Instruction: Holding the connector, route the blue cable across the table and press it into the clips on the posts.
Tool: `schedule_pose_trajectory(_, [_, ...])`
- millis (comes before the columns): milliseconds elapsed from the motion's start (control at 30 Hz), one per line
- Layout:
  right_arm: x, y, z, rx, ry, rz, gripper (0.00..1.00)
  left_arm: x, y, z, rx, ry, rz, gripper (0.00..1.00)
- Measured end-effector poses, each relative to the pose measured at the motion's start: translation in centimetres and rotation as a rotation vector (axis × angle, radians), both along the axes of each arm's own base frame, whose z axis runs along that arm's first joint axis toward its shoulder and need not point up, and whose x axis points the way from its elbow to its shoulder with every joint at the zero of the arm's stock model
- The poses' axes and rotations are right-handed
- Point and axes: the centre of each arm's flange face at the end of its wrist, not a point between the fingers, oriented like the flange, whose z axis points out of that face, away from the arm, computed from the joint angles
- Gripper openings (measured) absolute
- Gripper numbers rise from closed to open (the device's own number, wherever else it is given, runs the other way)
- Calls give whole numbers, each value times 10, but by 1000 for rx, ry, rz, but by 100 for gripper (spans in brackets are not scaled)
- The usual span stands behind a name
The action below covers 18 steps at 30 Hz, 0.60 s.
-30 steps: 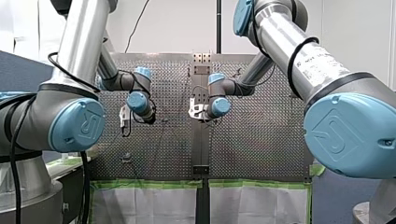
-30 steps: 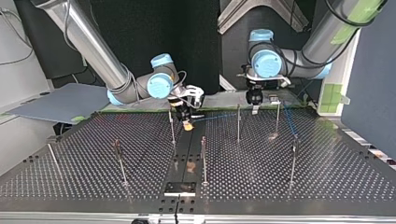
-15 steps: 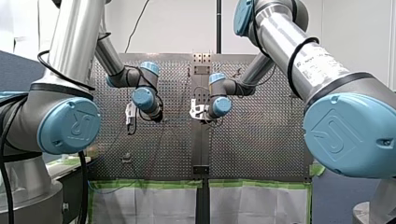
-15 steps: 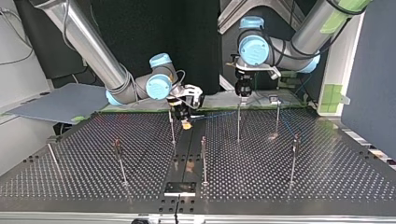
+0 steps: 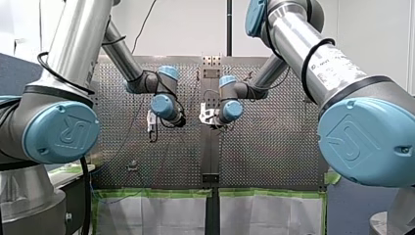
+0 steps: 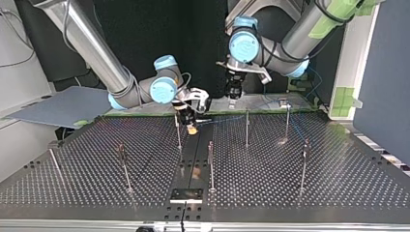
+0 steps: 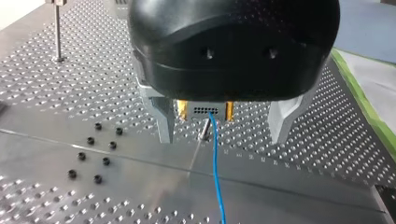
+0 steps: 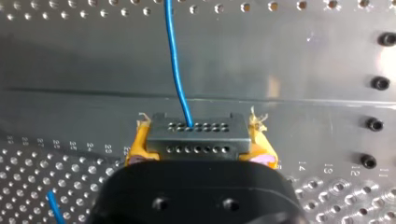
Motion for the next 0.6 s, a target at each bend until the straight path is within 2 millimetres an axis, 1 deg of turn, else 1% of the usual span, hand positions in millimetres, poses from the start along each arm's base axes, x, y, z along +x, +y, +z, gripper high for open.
schedule_pose_trajectory(133, [-1, -1, 2, 0, 1, -5, 0, 10, -9, -3, -6, -4, -3, 100])
schedule_pose_trajectory(400, [-8, -2, 7, 14, 19, -28, 0, 31, -15, 8, -49, -35, 15, 100])
schedule_pose_trajectory(600, [-10, -2, 8, 19, 24, -33, 0, 47, -24, -2, -47, -20, 19, 100])
